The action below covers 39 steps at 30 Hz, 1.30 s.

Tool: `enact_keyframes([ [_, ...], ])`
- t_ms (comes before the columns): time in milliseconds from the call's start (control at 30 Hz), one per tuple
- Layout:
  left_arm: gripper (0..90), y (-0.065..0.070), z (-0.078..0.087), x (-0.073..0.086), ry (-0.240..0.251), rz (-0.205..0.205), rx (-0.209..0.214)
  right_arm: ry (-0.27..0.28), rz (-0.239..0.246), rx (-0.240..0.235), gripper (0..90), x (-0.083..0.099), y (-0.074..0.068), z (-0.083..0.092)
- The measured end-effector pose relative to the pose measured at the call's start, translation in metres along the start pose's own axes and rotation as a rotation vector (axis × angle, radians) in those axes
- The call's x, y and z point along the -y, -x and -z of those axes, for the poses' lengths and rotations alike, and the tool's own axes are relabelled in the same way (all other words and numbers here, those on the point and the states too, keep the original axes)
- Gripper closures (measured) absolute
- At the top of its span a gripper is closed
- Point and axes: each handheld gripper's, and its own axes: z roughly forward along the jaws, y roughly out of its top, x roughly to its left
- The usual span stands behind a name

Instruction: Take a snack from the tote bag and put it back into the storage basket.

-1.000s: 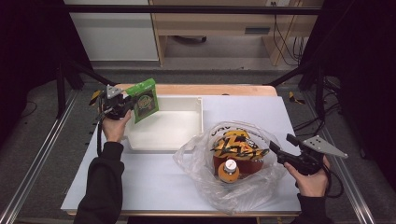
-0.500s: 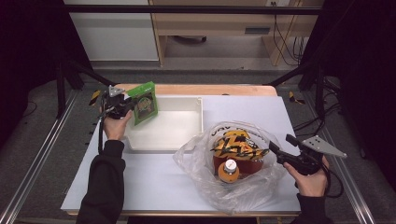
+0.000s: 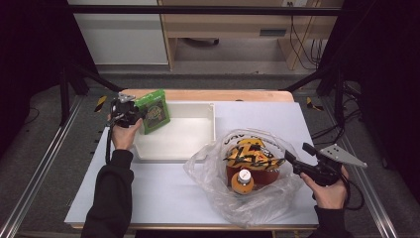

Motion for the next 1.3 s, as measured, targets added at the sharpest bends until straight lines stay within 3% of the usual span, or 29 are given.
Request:
enact_keyframes([
  [167, 60.4, -0.002, 0.003, 0.002, -0.031, 0.013, -0.009, 0.002, -0.001, -0.001, 25.8, 0.000, 0.000, 0.000],
  [267, 70.1, -0.001, 0.001, 0.002, -0.059, 0.016, -0.029, 0.001, 0.000, -0.005, 25.8, 0.000, -0.001, 0.000],
  [400, 81.2, -0.001, -0.001, 0.002, -0.069, 0.059, -0.045, -0.002, 0.003, -0.004, 25.8, 0.000, -0.002, -0.001],
  [700, 81.5, -0.002, -0.004, 0.001, -0.080, 0.070, -0.078, -0.010, 0.003, -0.004, 25.9, 0.001, -0.001, -0.002],
  [833, 74.0, -0.004, -0.002, 0.001, -0.065, 0.096, -0.074, -0.011, 0.001, -0.004, 25.9, 0.002, -0.002, -0.003],
  [967, 72.0, -0.002, 0.008, 0.000, -0.036, 0.092, -0.060, -0.011, 0.004, -0.006, 26.0, 0.001, -0.002, -0.002],
  [1167, 68.1, 0.005, 0.029, -0.001, 0.032, 0.091, 0.003, 0.001, -0.010, -0.021, 26.8, -0.001, 0.001, 0.001],
  [1300, 64.9, 0.018, 0.049, -0.003, 0.085, 0.049, 0.043, 0.022, -0.011, -0.011, 27.5, -0.002, 0.003, 0.007],
])
